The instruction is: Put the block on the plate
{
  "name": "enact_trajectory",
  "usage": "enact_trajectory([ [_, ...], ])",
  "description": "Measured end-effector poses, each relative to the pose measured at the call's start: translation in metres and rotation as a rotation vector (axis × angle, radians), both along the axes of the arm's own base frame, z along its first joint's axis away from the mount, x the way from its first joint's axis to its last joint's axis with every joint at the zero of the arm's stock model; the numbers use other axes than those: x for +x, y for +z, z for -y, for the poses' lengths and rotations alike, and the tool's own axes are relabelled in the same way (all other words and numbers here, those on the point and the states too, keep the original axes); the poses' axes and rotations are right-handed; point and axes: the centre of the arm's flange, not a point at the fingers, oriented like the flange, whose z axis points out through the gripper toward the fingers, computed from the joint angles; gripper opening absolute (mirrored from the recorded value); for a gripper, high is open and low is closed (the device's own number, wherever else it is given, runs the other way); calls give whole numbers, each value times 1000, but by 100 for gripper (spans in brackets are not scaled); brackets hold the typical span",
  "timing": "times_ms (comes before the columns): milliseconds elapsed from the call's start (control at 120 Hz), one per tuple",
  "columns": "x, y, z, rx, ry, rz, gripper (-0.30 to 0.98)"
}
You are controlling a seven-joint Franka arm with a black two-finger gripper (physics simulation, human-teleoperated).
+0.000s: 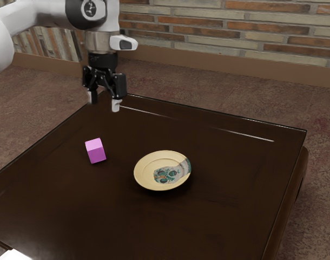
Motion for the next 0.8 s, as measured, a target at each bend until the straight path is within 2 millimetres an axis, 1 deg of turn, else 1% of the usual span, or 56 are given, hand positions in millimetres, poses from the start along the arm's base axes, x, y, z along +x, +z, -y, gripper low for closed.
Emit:
enact_trajectory([
  [83, 9, 4, -4, -1, 21, 84, 69],
  [158, 14, 9, -7, 6, 36, 124, 69],
  [208, 18, 7, -19, 12, 53, 138, 68],
  [250, 25, -1, -40, 17, 74, 138, 68],
  [317, 34, -26, -74, 21, 87, 126, 69],
  [375, 41, -50, -99, 15, 73, 120, 69],
  [417, 45, -65, -111, 6, 49, 121, 69],
  [517, 56, -111, -141, -18, -6, 120, 69],
  [592, 64, -139, -160, -35, -55, 128, 69],
  [667, 70, -160, -170, -53, -117, 146, 69],
  [708, 68, -171, -182, -60, -139, 152, 68],
  [800, 65, -179, -207, -68, -188, 185, 69],
])
